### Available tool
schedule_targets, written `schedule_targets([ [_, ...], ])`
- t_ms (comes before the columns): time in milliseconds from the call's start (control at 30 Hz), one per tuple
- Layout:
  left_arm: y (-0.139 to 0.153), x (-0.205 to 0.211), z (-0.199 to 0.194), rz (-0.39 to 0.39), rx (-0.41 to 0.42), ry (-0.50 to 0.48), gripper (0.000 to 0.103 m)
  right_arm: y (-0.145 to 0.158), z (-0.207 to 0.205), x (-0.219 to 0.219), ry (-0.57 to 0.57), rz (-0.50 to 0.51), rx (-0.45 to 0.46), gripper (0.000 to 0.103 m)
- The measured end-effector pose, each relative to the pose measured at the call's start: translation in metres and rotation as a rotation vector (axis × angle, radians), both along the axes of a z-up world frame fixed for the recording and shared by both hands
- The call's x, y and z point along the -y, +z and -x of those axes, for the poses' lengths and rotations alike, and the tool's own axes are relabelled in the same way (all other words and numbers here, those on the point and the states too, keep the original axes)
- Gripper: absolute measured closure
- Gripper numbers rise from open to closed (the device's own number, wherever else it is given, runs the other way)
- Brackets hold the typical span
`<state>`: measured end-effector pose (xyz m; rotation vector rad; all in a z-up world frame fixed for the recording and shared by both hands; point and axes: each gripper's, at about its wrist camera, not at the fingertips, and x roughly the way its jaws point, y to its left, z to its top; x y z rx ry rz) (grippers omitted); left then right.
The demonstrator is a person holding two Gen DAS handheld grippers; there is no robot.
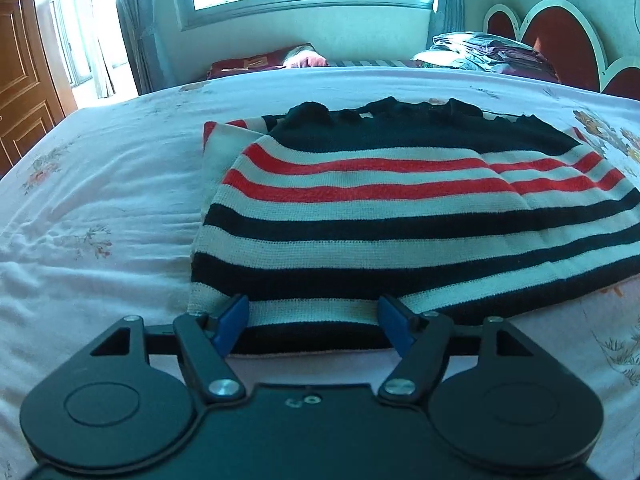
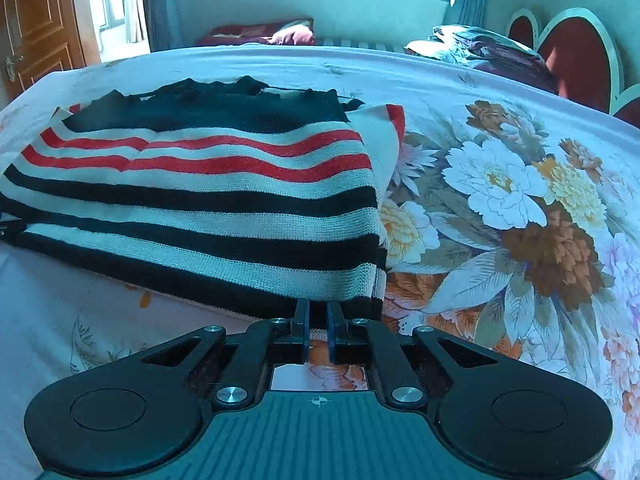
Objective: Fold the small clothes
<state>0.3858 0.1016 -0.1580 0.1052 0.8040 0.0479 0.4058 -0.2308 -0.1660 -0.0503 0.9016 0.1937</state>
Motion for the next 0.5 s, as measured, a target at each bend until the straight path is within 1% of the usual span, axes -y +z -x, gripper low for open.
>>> schedule_targets([
  [133,0.000,0.006,0.001,-0.023,0.000,0.024,0.031,-0.001,0.004,-0.005,0.012,0.035,0.028,0.097],
  [267,0.000,0.011,0.003,-0.045,0.008,0.037,0.031,-0.002,0.007,-0.013,0.047,0.093,0.051,0.095],
  [367,-0.001,0.010,0.005,-0.043,0.013,0.033,0.031,-0.002,0.006,-0.012,0.053,0.095,0.046,0.096],
  [500,-0.002,0.002,0.005,-0.017,0.020,0.006,0.029,-0.002,0.004,-0.013,0.045,0.103,0.040,0.096],
])
